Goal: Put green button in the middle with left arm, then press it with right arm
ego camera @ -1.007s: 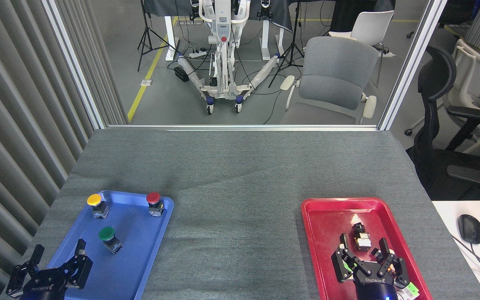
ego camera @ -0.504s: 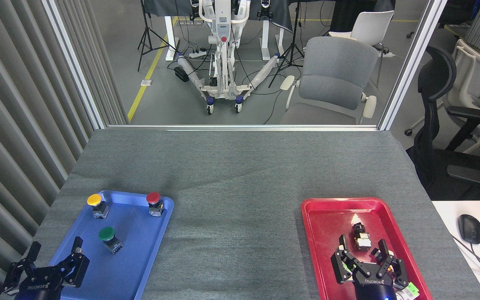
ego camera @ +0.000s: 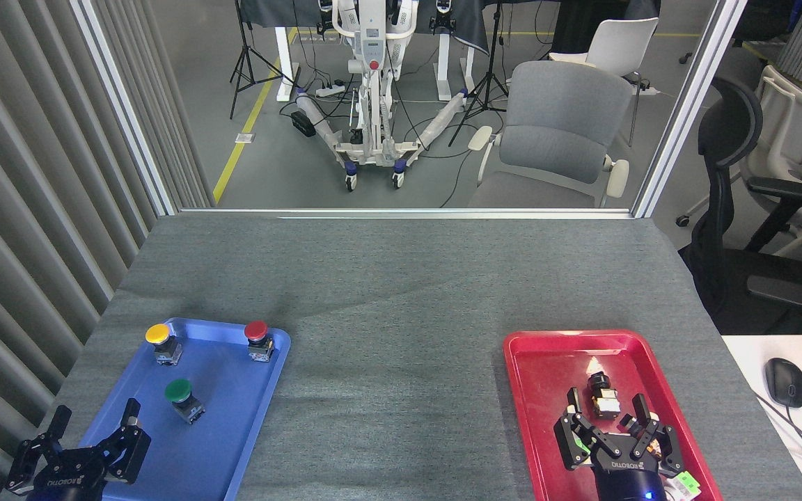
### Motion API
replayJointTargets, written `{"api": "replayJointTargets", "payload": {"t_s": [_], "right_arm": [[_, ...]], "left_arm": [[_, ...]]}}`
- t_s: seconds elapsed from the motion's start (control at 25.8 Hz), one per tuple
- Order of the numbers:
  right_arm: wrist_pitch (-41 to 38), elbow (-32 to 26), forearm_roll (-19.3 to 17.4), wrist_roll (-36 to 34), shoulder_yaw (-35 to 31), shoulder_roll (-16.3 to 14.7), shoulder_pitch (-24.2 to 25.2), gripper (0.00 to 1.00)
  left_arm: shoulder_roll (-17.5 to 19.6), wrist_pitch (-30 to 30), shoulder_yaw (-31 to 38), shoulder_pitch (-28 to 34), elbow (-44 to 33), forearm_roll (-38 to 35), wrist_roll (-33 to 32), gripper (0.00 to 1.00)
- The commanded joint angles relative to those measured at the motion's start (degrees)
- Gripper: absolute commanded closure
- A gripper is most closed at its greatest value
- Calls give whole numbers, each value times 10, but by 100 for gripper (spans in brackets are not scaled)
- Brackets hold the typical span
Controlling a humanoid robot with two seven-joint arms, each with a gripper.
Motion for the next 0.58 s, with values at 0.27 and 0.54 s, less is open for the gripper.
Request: {"api": "replayJointTargets", "payload": {"t_s": [0.27, 0.54], "right_arm": [[-8, 1, -3, 1, -1, 4, 4, 0], [-19, 1, -3, 3, -2, 5, 3, 0]], "left_arm": [[1, 0, 0, 0, 6, 0, 0, 1], [1, 0, -1, 0, 10, 1, -1, 1]]}}
